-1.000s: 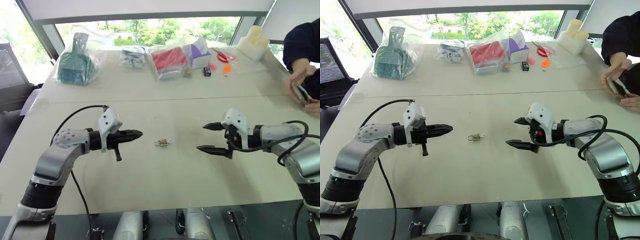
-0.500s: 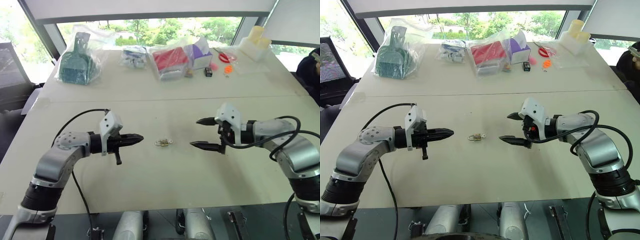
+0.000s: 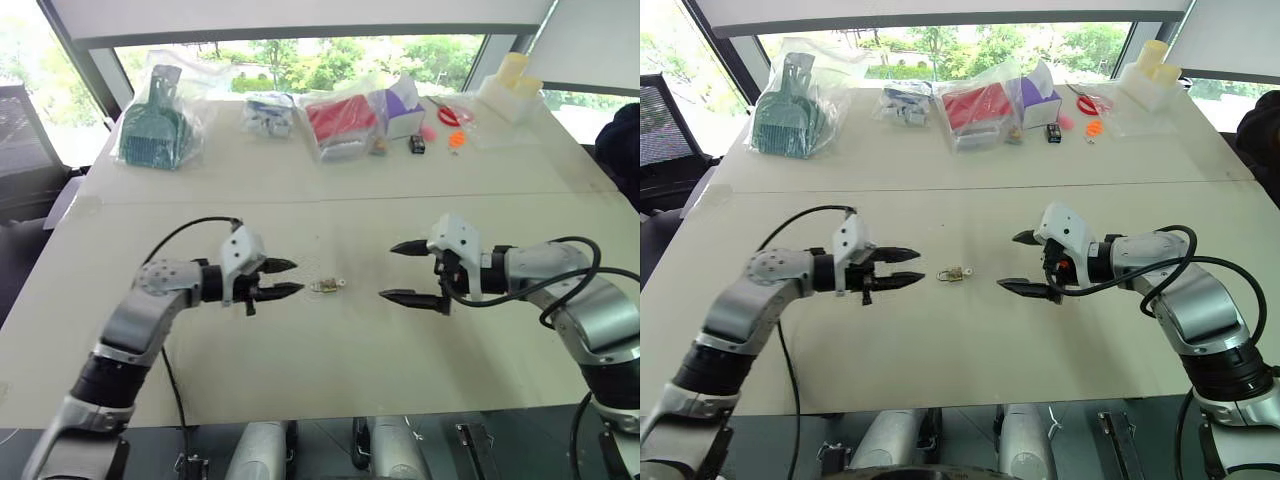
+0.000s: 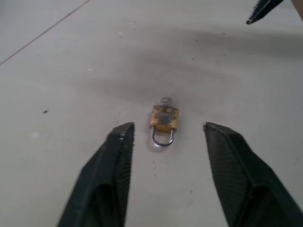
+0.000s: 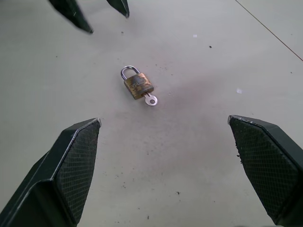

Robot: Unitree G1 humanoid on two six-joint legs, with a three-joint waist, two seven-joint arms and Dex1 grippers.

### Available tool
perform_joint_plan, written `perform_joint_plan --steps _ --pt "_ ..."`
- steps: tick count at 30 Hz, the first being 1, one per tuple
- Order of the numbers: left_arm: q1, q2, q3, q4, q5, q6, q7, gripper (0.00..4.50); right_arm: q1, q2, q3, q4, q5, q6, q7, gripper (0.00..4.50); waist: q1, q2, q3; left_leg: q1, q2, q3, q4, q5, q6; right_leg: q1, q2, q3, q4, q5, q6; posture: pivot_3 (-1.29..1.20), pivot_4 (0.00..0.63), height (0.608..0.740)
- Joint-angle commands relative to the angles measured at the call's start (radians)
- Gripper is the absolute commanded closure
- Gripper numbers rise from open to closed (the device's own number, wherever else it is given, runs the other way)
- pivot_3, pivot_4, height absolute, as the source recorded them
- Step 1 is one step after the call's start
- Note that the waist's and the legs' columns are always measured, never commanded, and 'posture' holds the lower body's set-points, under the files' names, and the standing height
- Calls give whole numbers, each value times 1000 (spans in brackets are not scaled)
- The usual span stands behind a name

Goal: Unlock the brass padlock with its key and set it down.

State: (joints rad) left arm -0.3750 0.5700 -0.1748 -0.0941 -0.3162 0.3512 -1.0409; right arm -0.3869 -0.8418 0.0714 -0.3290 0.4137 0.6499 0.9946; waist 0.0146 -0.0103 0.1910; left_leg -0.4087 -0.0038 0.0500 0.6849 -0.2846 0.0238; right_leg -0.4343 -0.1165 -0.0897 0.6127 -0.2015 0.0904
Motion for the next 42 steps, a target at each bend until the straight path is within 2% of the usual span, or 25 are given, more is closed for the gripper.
perform_joint_plan --steps 1,2,10,14,19,22,27,29,33,37,42 --pt "-32 -28 -30 46 50 -98 -5 372 15 -11 -44 -58 5 4 -27 0 -1 0 0 0 0 0 0 0 0 0 0 0 0 0 0 0 150 740" --pt "-45 -41 -40 74 65 -121 -4 25 23 -12 -50 -67 9 9 -32 0 0 0 0 0 0 0 0 0 0 0 0 0 0 0 0 0 150 740" --pt "-151 -156 -80 330 148 -253 13 25 89 -29 -71 -136 5 34 -67 0 1 0 0 0 0 0 1 0 0 0 0 0 0 0 0 0 150 740" --pt "-172 -181 -108 428 191 -332 -12 25 99 -30 -80 -149 2 37 -81 0 -2 0 0 0 0 0 1 0 0 0 0 0 0 0 0 0 150 740" --pt "-179 -176 -131 461 227 -390 -48 25 108 -33 -82 -159 2 38 -94 0 1 0 0 0 0 0 1 0 0 0 0 0 1 0 0 0 150 740" --pt "-185 -172 -135 495 255 -427 -44 768 104 -29 -80 -160 1 38 -101 0 1 0 0 0 0 0 1 0 0 0 -1 0 1 0 0 0 150 740" --pt "-196 -175 -131 516 260 -431 -35 3128 91 -20 -64 -152 -5 26 -107 0 0 0 0 1 0 0 1 0 0 1 -1 0 1 1 0 0 150 740" --pt "-206 -174 -122 524 253 -413 -35 3755 70 -3 -48 -140 -20 11 -121 0 0 0 0 2 0 0 1 0 0 2 -1 -1 1 1 0 0 150 740" --pt "-260 -142 -84 525 202 -330 -89 3752 -10 58 52 -81 -152 -101 -181 0 -3 0 0 2 0 0 2 0 0 2 0 -1 1 1 0 0 150 740" --pt "-324 -80 -41 464 113 -236 -215 3752 -84 83 194 24 -388 -339 -230 0 -4 0 0 1 1 0 2 0 0 0 2 -1 3 1 0 0 150 740" --pt "-414 -52 2 452 74 -181 -259 3752 -139 146 244 123 -521 -545 -289 0 0 0 0 -1 -1 0 2 0 0 0 1 -1 2 1 0 0 150 740"
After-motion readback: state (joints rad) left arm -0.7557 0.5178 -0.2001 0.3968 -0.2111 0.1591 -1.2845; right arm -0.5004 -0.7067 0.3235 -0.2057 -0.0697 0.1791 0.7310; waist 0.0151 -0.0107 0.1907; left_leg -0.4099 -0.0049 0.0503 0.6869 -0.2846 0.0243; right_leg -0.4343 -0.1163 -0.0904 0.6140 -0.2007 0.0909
